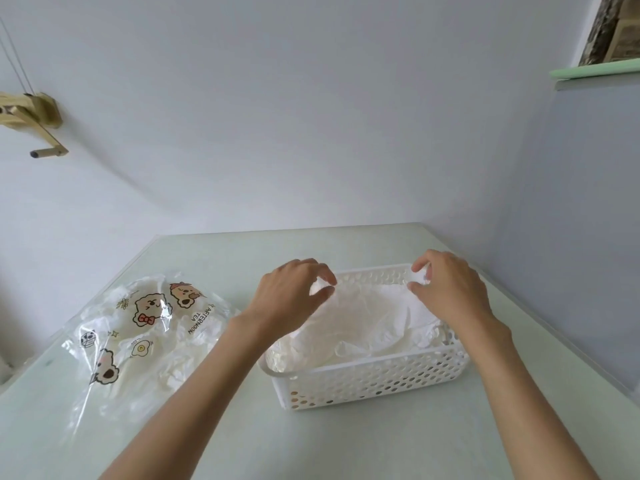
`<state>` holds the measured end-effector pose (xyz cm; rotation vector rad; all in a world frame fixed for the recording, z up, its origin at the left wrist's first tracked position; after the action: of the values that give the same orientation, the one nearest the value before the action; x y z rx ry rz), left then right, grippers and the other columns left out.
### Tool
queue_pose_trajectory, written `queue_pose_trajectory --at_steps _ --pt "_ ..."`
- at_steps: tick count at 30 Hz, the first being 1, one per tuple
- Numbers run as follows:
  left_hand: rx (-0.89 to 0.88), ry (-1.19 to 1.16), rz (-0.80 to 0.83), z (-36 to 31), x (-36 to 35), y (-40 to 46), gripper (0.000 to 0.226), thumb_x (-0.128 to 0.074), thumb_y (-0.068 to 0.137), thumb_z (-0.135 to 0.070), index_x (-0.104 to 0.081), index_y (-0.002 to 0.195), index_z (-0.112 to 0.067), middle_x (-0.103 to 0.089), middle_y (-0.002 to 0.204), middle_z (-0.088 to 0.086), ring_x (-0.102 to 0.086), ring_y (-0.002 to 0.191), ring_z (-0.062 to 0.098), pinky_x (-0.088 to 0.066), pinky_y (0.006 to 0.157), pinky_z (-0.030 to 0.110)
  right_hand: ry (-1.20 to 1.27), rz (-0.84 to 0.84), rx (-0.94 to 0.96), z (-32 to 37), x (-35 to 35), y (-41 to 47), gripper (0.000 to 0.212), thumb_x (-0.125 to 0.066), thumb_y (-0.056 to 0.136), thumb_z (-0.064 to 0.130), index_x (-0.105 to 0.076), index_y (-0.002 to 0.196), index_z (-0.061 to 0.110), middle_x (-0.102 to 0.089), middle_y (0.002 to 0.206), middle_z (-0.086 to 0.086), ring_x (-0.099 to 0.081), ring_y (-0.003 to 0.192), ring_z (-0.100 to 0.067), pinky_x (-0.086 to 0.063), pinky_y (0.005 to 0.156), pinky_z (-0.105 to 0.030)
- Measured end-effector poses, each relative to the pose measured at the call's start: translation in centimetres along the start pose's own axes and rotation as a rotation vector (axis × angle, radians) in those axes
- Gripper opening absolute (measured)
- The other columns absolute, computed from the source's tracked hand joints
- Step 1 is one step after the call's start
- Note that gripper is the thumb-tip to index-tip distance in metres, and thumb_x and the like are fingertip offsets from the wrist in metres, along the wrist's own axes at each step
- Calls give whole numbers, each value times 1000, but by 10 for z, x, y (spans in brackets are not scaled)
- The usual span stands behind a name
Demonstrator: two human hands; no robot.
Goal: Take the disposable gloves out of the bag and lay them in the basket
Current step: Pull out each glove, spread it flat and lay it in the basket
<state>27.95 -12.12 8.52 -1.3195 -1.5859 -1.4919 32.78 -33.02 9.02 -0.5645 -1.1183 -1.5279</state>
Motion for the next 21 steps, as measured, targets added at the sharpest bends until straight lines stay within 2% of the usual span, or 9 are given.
queue_pose_trajectory --at_steps 2,4,5,7,10,14,17,19,21 --pt "-16 -20 262 -6 -23 -7 55 -39 94 -59 -40 141 -31 -38 149 -11 -33 137 10 -32 109 35 135 44 41 8 -1 2 9 -65 87 19 -63 93 25 -61 91 3 -60 87 -19 -39 67 -26" --pt "-5 36 497 -6 -46 -19 84 -33 88 -70 -7 154 -25 -4 161 -9 -4 147 8 -8 118 34 175 172 75 15 -17 -1 12 -64 87 19 -65 92 29 -61 89 5 -59 82 -16 -40 67 -24" --pt "2 72 571 -3 -54 -25 93 -32 86 -74 6 153 -23 10 160 -9 8 147 7 -1 120 34 146 252 80 17 -28 -3 15 -63 88 21 -64 100 30 -60 96 5 -58 84 -15 -40 70 -24" --pt "23 136 660 3 -64 -34 103 -32 81 -79 20 149 -23 23 157 -10 20 144 4 6 120 35 37 453 59 13 -54 -10 35 -63 89 27 -56 124 27 -52 119 -1 -55 98 -17 -39 78 -24" --pt "63 225 733 9 -73 -38 105 -31 80 -81 26 147 -23 28 156 -7 23 143 7 8 120 38 -18 668 -25 1 -79 -18 66 -66 87 34 -34 144 26 -33 143 -8 -47 124 -23 -39 93 -29" --pt "75 316 824 8 -85 -40 94 -33 90 -68 25 147 -20 27 157 -1 20 145 12 8 120 38 -110 724 -35 -5 -87 -19 84 -69 83 41 -19 150 29 -22 151 -9 -37 134 -27 -37 105 -37" --pt "88 294 793 4 -78 -37 100 -33 86 -74 21 149 -20 22 158 -2 17 146 13 7 120 40 -90 726 8 2 -80 -20 82 -67 86 39 -19 150 27 -28 150 -8 -40 133 -25 -36 102 -33" --pt "97 218 679 -1 -58 -34 104 -32 80 -80 15 151 -21 16 160 -3 14 147 14 6 120 41 -41 671 35 9 -64 -19 73 -64 89 37 -24 149 27 -41 143 -5 -44 129 -22 -36 101 -31" --pt "77 143 510 -2 -25 -34 94 -33 84 -75 3 154 -23 8 161 -4 9 148 14 3 120 40 -19 564 61 13 -41 -17 56 -60 91 38 -37 142 31 -54 128 3 -52 118 -19 -39 97 -32"
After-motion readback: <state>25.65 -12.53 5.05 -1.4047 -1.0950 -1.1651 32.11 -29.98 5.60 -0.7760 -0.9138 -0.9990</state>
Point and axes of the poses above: each hand's wrist, its own y-axis towards the middle knuckle, its own x-axis out of the back of the hand, z = x × y, the point moved 8 cm from there along y, towards the middle knuckle
